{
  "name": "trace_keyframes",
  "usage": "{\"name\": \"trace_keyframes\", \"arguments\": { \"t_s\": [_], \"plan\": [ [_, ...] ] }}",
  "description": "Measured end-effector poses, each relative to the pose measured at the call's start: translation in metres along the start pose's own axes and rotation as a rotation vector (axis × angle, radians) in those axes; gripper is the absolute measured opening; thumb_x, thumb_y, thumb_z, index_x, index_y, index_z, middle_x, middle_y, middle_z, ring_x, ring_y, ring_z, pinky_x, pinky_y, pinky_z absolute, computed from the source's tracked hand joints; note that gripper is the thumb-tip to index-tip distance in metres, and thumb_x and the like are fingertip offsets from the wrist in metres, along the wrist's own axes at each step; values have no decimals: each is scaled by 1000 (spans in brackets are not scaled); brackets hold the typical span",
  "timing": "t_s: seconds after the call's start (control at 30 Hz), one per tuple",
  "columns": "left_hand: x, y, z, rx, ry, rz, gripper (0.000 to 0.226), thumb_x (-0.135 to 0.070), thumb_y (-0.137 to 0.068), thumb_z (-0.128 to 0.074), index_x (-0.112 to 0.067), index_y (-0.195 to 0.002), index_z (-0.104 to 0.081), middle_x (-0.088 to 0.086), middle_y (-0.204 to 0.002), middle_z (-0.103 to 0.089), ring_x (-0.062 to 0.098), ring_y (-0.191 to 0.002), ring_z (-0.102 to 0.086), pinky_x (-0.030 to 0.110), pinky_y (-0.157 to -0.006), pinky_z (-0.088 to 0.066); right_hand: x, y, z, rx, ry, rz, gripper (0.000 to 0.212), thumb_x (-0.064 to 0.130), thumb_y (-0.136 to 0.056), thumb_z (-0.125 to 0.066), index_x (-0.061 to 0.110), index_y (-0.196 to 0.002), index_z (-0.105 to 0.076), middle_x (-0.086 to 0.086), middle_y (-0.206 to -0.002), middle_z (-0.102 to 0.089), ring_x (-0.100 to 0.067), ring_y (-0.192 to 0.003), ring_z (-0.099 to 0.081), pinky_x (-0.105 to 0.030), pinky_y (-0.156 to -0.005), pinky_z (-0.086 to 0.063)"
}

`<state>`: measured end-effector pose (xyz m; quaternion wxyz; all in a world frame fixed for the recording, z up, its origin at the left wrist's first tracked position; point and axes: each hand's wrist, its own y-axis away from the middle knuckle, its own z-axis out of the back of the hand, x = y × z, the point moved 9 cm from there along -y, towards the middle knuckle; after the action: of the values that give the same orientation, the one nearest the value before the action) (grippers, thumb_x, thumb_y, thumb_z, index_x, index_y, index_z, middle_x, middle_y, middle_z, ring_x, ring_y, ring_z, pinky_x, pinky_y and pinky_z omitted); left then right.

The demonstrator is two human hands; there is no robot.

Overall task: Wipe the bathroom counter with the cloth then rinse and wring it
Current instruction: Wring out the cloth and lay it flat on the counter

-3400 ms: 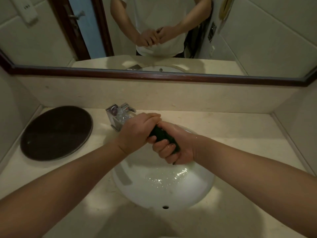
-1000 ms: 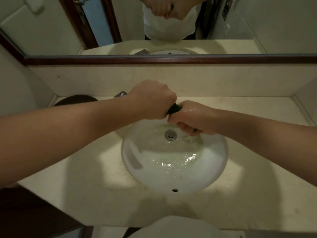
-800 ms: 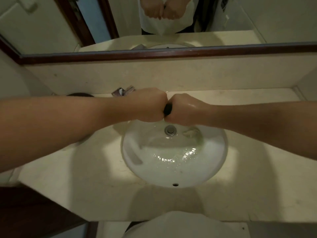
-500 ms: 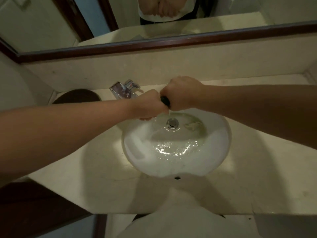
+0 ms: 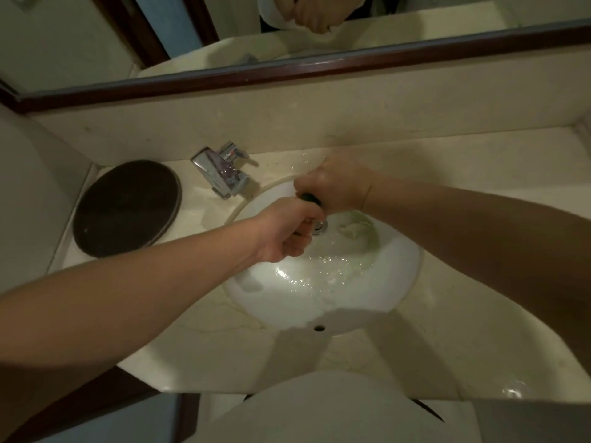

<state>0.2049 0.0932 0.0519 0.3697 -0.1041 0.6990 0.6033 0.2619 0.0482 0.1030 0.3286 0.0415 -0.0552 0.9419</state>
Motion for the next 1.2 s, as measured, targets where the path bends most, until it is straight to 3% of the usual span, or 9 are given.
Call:
{"name": "trace_keyframes", "arguments": {
  "t_s": [0.1, 0.27, 0.47, 0.6, 0.73, 0.83, 0.97, 1.07, 1.2],
  "plan": [
    [11, -1, -12, 26, 101, 23, 36, -8, -89, -42, -23, -59, -27, -6, -48, -21, 9, -38, -12, 18, -40, -8, -3, 6, -3, -37, -47, -23, 37, 41, -72, -35, 14, -71, -61, -9, -53, -61, -32, -43, -59, -40, -47, -53],
    [5, 7, -11, -28, 57, -48, 29, -5, -89, -48, -16, -64, -38, -3, -48, -26, 9, -35, -19, 18, -40, -10, -2, 11, -2, 94, 88, -64, 35, 41, -82, -33, 17, -87, -59, 0, -67, -62, -28, -60, -59, -30, -56, -42],
    [-34, 18, 24, -529, -615, -451, 17, -21, -72, -63, -18, -59, -52, 5, -57, -54, 21, -51, -50, 27, -49, -34, -17, 25, 1, 92, -89, -331, 11, 28, -77, -59, 26, -79, -48, 3, -68, -50, -26, -66, -49, -28, -58, -35],
    [60, -40, 1, -360, -827, -228, 25, -3, -74, -67, -16, -96, -70, 9, -98, -72, 30, -95, -66, 26, -70, -46, 11, 63, -126, 506, -268, -502, 16, 20, -82, -56, 17, -97, -63, -2, -83, -64, -26, -83, -66, -31, -65, -48],
    [64, -32, 1, -398, -966, -418, 29, -16, -70, -68, -21, -98, -64, 5, -94, -66, 23, -86, -62, 36, -73, -52, 20, 74, -133, 420, -543, -491, 37, 30, -78, -72, 20, -110, -58, 0, -104, -68, -21, -91, -65, -34, -75, -52],
    [63, -16, 17, -350, -761, -425, 23, -21, -74, -76, -27, -91, -62, -3, -86, -64, 12, -79, -59, 28, -68, -46, 14, 83, -128, 417, -898, -565, 52, 31, -68, -82, 26, -110, -51, 6, -106, -63, -19, -84, -68, -32, -66, -57],
    [64, 7, 60, -484, -498, -394, 26, -13, -76, -77, -19, -98, -64, -6, -85, -63, 13, -80, -61, 17, -65, -44, 8, 67, -96, 171, -1311, -610, 25, 7, -80, -75, 22, -95, -62, -7, -104, -63, -20, -84, -67, -32, -71, -59],
    [57, 28, 69, -369, -351, -412, 34, -18, -80, -76, -21, -111, -63, -3, -101, -66, 10, -93, -63, 12, -72, -50, 14, 50, -77, 84, -1371, -628, 4, 16, -88, -68, 20, -88, -67, -9, -95, -66, -22, -81, -71, -33, -67, -59],
    [30, 62, 85, -367, -170, -570, 6, -13, -88, -67, -13, -94, -67, 11, -91, -70, 25, -88, -69, 36, -84, -56, 41, 15, -40, -48, -1336, -542, 25, 36, -98, -51, 15, -88, -60, -5, -66, -63, -24, -52, -62, -29, -44, -45]
  ]
}}
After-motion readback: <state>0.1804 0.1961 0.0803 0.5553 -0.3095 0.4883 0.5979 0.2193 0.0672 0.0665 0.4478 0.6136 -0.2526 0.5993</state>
